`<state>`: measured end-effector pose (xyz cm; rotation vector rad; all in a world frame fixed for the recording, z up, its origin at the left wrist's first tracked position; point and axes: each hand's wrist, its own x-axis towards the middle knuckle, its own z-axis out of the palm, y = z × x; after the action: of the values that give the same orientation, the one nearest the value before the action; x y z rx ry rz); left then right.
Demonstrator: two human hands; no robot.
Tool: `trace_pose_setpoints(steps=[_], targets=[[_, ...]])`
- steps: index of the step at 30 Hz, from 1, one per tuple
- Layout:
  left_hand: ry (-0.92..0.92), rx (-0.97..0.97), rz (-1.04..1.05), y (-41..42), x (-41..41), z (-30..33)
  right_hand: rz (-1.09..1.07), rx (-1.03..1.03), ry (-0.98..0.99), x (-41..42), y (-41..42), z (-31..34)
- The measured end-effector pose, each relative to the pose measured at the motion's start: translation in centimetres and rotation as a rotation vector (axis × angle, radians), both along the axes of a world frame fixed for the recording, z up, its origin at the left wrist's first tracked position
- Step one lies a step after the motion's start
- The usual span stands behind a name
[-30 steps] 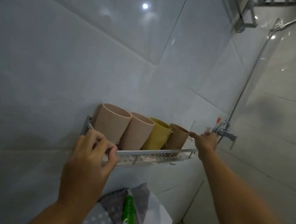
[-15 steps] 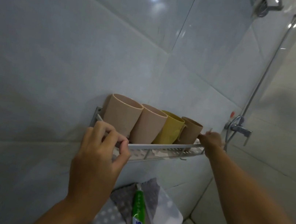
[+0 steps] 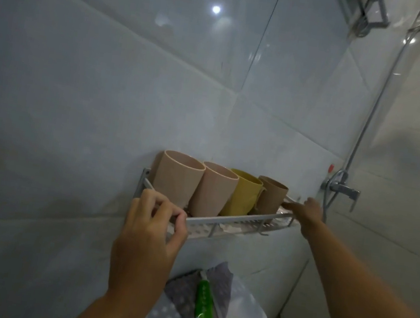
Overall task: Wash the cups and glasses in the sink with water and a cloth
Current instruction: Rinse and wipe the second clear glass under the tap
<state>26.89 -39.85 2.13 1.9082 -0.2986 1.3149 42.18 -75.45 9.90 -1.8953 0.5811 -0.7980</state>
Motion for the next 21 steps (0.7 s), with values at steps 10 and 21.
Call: trace_pose_setpoints(steps=[10, 21], targets=[[0.104, 0.027, -0.130, 1.3, -1.5, 0.4, 0.030, -0.324, -0.331, -8.5, 8.0, -1.3], [0.222, 0.221, -0.035, 11.9, -12.2, -0.8, 0.699, -0.439, -0.389, -23.1, 26.8, -3.8]])
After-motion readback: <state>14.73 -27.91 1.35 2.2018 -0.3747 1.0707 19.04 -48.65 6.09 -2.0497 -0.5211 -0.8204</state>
